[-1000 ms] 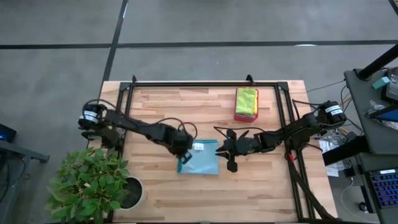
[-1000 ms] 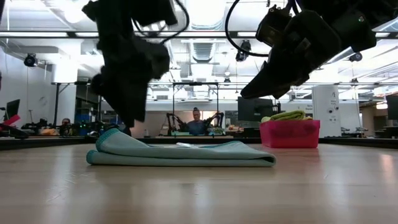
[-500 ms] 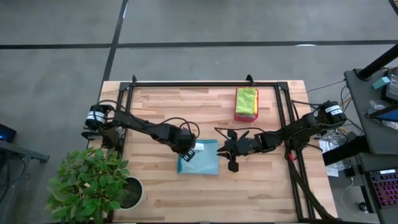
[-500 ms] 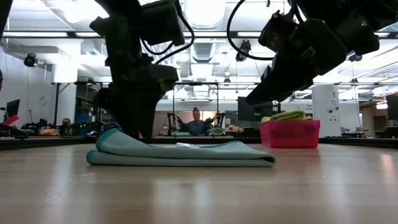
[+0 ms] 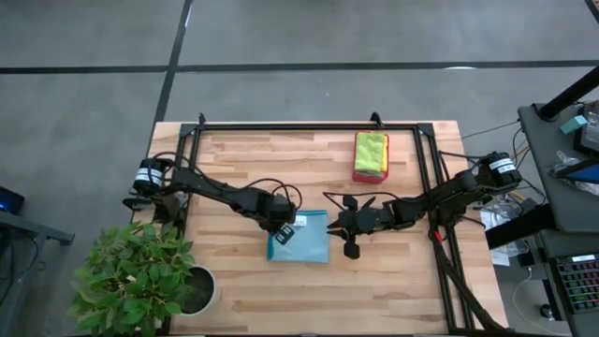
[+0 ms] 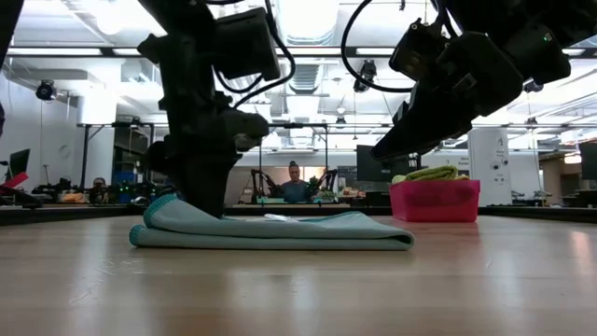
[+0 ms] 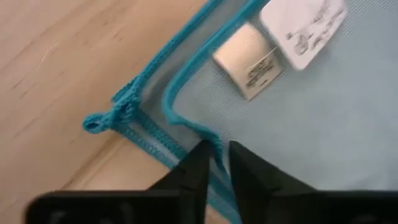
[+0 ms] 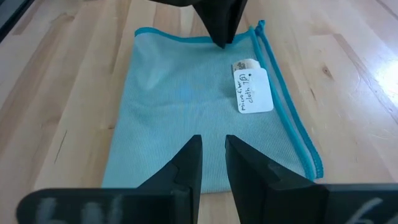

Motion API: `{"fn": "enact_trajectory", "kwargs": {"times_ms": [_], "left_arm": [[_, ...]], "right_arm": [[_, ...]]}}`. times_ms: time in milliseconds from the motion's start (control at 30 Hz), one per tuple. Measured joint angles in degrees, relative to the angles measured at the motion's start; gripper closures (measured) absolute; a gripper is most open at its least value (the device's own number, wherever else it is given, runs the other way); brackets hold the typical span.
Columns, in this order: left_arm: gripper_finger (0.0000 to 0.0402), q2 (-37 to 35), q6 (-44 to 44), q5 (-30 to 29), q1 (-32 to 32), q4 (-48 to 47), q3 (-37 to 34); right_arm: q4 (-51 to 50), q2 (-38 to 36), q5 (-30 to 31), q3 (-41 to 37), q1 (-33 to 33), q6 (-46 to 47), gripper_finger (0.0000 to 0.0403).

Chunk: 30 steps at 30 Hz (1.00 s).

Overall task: Fold microfiber towels
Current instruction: Fold the blue microfiber towel

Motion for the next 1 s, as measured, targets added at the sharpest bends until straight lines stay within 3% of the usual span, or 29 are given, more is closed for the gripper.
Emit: {"fn": "enact_trajectory", "kwargs": {"times_ms": [133, 600, 1000], "left_arm": [[0.0395, -0.03, 0.43, -0.82, 0.0, -0.14, -0.02], [0.0401, -3.86, 2.61, -7.36, 0.09, -8.25, 1.54], [0.0401, -0.3, 1.35, -10.32, 0.09, -8.1, 1.04]], "right_arm": [[0.0, 0.0, 0.0, 0.0, -0.01, 0.0, 0.0342], [0.46, 0.0, 0.02, -0.09, -0.06, -0.38, 0.0342], [0.46, 0.0, 0.02, -0.09, -0.06, -0.37, 0.0342]]}}
